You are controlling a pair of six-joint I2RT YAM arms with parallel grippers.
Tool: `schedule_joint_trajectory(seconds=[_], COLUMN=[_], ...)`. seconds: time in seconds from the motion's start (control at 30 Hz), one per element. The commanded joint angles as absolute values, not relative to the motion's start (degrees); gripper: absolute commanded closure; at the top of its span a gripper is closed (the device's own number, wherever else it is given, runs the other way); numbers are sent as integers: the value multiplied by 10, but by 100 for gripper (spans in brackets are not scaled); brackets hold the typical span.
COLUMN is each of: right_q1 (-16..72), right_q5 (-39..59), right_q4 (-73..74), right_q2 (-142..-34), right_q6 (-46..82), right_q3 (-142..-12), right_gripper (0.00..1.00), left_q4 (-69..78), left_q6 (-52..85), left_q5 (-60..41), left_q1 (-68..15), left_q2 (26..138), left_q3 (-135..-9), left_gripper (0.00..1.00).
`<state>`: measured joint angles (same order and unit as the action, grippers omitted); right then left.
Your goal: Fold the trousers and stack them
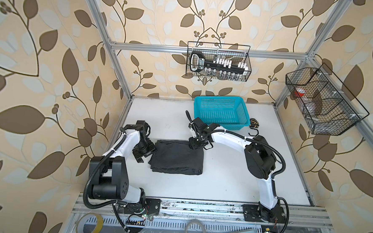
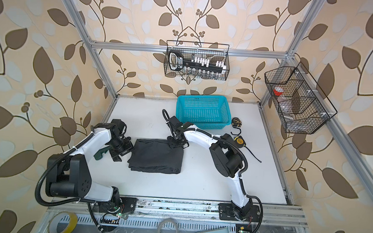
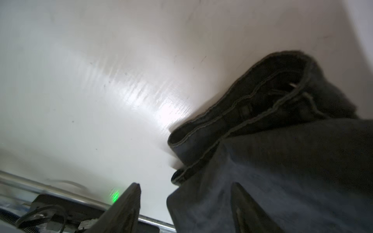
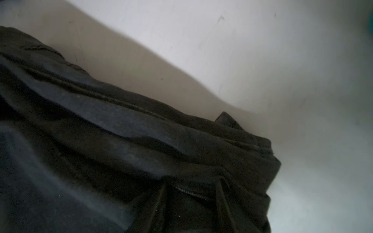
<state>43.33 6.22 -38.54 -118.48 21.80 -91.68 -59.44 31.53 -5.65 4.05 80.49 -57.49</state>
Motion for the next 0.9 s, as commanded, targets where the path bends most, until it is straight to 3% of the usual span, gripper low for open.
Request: schedule_joint_trajectory(seconds=[0.0,0.17,0.43,0.6,0.87], right_q1=[435,444,456,459,426], right_q5=[86,78,120,94,74], right_q4=[-431,-392,-289,-292,-300], right_q2=[-1135,-1085,-1120,-1178,-1249], right_q6=[237,148,28,2,44], right_q3=[-898,-891,-866,-897,-919], right_gripper=[59,56,54,55,65], left_q4=[-666,-649,-500,-466,-457], left_q6=[317,378,432,412,373], left_q5=[-49,-108,-153,-134,-62], left_q1=[33,-16,-42,-40,-19], left_q2=[753,720,750,793,870], left_q3=[-622,-577,-459,-435,-453], left_gripper=[28,34,57,61,63])
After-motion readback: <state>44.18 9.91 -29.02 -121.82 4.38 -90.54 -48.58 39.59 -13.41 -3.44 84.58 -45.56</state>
